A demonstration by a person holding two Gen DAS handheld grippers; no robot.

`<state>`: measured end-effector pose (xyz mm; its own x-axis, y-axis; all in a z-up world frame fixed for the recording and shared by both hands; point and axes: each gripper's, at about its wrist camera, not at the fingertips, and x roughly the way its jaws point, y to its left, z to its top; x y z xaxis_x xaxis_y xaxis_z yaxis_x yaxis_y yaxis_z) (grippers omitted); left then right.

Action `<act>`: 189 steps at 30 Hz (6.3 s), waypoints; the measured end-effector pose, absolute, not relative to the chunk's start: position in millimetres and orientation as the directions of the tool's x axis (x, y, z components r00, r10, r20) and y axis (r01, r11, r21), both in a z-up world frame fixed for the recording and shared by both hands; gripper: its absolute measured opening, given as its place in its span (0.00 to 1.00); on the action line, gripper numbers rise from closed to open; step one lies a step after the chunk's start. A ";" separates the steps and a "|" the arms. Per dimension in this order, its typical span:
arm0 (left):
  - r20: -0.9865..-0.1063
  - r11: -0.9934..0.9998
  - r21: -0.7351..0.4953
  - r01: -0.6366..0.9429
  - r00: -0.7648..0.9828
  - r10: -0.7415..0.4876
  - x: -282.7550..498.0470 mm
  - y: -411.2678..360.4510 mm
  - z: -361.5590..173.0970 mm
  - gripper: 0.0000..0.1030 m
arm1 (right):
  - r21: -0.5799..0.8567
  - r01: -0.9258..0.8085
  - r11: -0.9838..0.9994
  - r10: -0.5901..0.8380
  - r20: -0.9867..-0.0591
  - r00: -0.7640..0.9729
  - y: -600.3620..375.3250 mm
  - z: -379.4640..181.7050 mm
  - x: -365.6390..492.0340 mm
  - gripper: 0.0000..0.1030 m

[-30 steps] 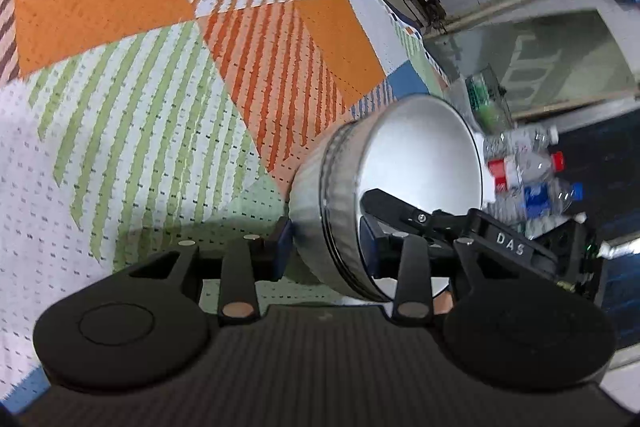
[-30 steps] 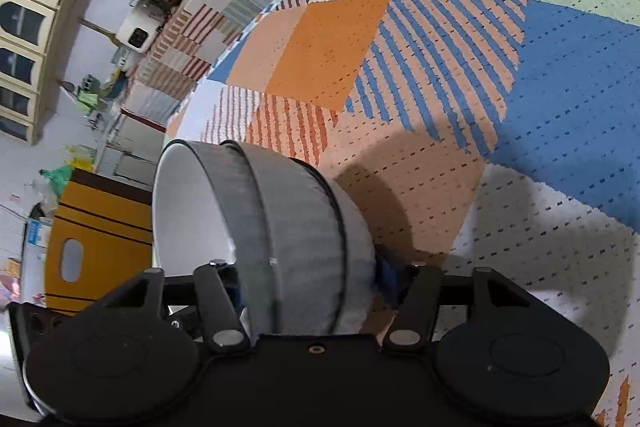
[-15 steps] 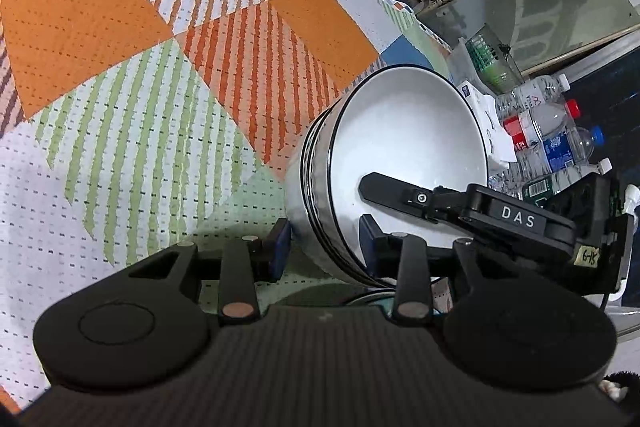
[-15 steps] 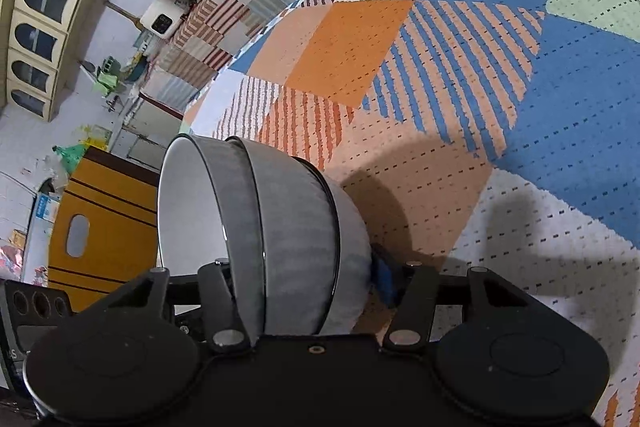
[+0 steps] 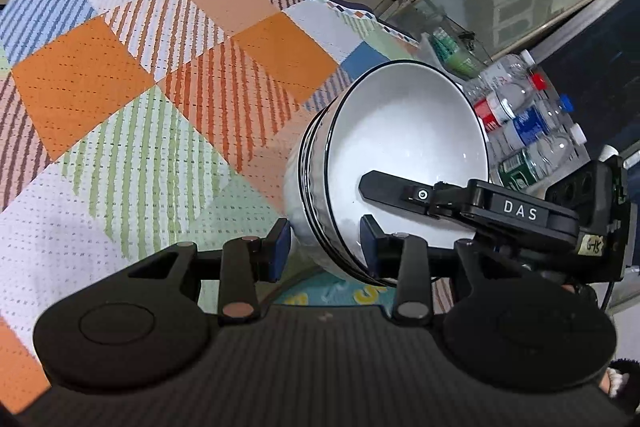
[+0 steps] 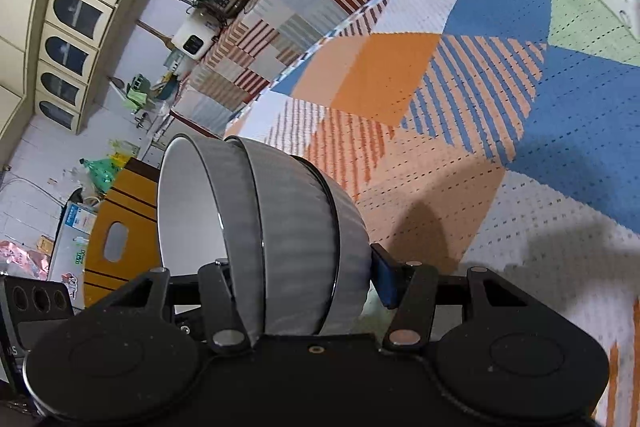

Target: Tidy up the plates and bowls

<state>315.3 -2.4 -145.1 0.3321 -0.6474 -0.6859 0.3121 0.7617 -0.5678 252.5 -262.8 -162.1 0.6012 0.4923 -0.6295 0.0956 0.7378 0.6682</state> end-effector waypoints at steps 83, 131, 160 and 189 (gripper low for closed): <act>-0.666 0.868 -0.355 0.347 0.558 -0.496 126.7 20.1 -52.0 0.52 | 0.157 -0.140 0.978 0.208 -0.626 0.751 -205.7 -67.6 48.6 0.65; -0.627 0.990 0.055 0.129 0.776 -0.066 2.3 24.7 19.7 0.98 | -0.060 0.046 0.997 -0.074 -0.652 0.755 -184.5 5.1 -50.4 0.93; -0.759 0.985 0.088 0.151 0.650 -0.032 3.4 17.0 -8.8 0.98 | -0.054 0.076 0.996 -0.092 -0.710 0.698 -174.3 6.2 -57.5 0.94; -0.742 0.986 0.029 0.165 0.665 -0.089 -1.0 18.0 -8.9 0.98 | -0.077 0.086 0.993 -0.115 -0.721 0.683 -177.8 -1.3 -60.0 0.94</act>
<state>-1.0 18.0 -8.9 0.6646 -0.0894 -0.7419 0.1646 0.9859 0.0286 -60.0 -177.8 -1.3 0.6829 -0.1153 -0.7214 0.0859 0.9933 -0.0774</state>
